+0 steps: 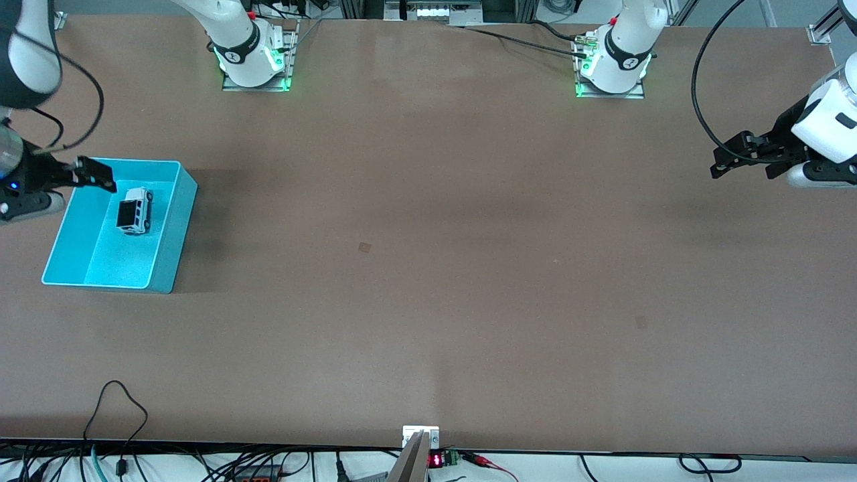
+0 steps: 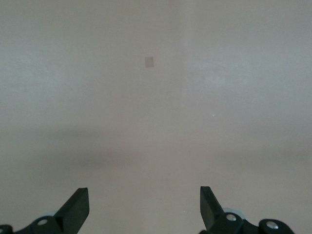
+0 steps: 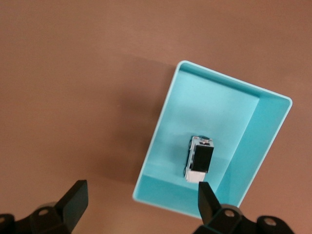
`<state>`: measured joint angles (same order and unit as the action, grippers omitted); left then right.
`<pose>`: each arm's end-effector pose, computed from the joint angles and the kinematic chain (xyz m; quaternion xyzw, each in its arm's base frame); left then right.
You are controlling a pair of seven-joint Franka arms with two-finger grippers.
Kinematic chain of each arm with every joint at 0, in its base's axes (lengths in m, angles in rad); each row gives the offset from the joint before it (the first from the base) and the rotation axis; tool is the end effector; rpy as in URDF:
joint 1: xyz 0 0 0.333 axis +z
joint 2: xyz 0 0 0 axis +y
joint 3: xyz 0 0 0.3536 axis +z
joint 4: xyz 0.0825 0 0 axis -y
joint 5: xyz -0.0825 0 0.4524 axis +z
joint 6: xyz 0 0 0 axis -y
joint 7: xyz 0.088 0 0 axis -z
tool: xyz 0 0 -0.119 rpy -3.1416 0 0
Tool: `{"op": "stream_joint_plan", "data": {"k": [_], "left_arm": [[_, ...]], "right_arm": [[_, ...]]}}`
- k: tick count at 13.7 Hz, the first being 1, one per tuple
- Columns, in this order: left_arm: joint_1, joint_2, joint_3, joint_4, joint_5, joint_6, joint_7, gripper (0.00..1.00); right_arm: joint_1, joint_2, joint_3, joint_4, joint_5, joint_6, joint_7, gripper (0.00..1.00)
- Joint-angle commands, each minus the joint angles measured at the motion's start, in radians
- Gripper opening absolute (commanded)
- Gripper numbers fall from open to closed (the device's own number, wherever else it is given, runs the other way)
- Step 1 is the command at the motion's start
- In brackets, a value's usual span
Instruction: Wind and store white jeep toy
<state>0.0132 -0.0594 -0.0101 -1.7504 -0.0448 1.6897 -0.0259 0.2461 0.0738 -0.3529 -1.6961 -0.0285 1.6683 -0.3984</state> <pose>0.6083 -0.0031 0.5995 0.9996 0.0172 -0.0009 0.0219 0.6393 -0.0656 0.5466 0.9876 0.1469 -0.0537 0.0139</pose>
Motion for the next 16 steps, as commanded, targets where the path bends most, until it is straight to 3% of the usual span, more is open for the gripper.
{"op": "stream_joint_plan", "data": {"k": [1, 2, 5, 9, 16], "left_arm": [[-0.007, -0.011, 0.006, 0.005, 0.019, -0.002, 0.007, 1.0], [-0.006, -0.011, 0.006, 0.005, 0.019, -0.004, 0.006, 1.0], [-0.006, -0.011, 0.001, 0.005, 0.019, -0.004, 0.006, 1.0], [-0.004, -0.011, 0.002, 0.005, 0.02, -0.002, 0.007, 1.0], [-0.004, -0.014, -0.001, 0.005, 0.02, -0.004, 0.006, 1.0]], "right_arm": [[-0.013, 0.018, 0.041, 0.131, 0.001, -0.155, 0.001, 1.0], [-0.036, 0.018, 0.07, 0.156, -0.001, -0.18, 0.0, 1.0], [-0.218, -0.003, 0.254, 0.164, 0.007, -0.19, 0.003, 1.0], [-0.252, -0.015, 0.27, 0.162, 0.01, -0.206, 0.01, 1.0], [-0.249, -0.02, 0.293, 0.164, 0.006, -0.211, 0.256, 1.0]]}}
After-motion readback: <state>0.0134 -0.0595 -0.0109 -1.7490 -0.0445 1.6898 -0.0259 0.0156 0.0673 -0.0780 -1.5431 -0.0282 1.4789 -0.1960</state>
